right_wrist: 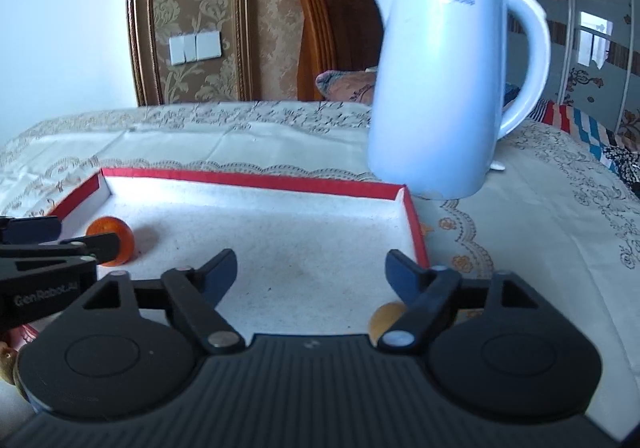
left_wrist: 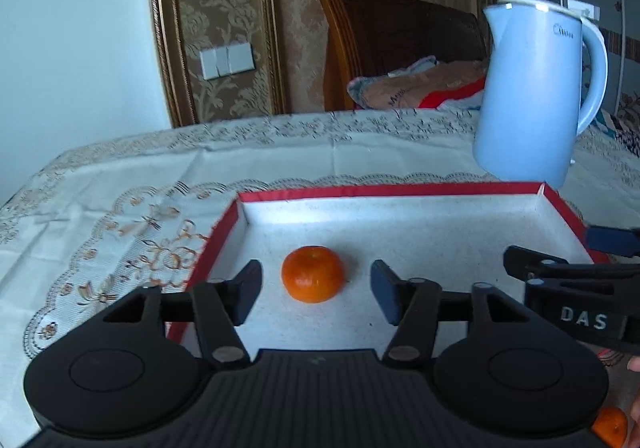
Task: Organize fruits
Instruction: 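Open both grippers to drop the fruits into the red tray, then withdraw both grippers from the tray back toward the fruit row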
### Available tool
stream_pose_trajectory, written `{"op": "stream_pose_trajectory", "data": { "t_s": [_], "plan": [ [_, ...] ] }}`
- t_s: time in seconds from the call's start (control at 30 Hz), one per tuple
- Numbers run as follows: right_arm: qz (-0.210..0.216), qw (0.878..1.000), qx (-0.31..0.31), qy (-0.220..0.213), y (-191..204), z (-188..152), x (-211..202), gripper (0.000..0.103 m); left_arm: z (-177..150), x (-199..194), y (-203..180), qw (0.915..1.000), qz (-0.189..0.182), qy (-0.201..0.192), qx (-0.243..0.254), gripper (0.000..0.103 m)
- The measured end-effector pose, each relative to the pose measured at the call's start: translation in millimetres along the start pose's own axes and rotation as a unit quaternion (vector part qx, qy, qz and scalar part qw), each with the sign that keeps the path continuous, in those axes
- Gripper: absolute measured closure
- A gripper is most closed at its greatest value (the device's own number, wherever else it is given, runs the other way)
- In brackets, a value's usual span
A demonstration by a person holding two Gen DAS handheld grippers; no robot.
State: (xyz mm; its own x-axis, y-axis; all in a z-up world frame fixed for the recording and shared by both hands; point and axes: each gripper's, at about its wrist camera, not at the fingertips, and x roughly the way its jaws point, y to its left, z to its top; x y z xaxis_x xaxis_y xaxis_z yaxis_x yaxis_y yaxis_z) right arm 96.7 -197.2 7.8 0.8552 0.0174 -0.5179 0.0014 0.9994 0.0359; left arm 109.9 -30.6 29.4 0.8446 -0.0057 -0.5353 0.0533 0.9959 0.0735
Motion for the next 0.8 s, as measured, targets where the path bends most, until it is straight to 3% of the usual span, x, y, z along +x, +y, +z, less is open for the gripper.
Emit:
{"op": "stream_pose_trajectory", "data": {
  "t_s": [0.8],
  "plan": [
    [-0.004, 1.0, 0.018, -0.016, -6, -23, -26, 0.008, -20, -31, 14, 0.9995, -0.002, -0.023, -0.022, 0.034]
  ]
}}
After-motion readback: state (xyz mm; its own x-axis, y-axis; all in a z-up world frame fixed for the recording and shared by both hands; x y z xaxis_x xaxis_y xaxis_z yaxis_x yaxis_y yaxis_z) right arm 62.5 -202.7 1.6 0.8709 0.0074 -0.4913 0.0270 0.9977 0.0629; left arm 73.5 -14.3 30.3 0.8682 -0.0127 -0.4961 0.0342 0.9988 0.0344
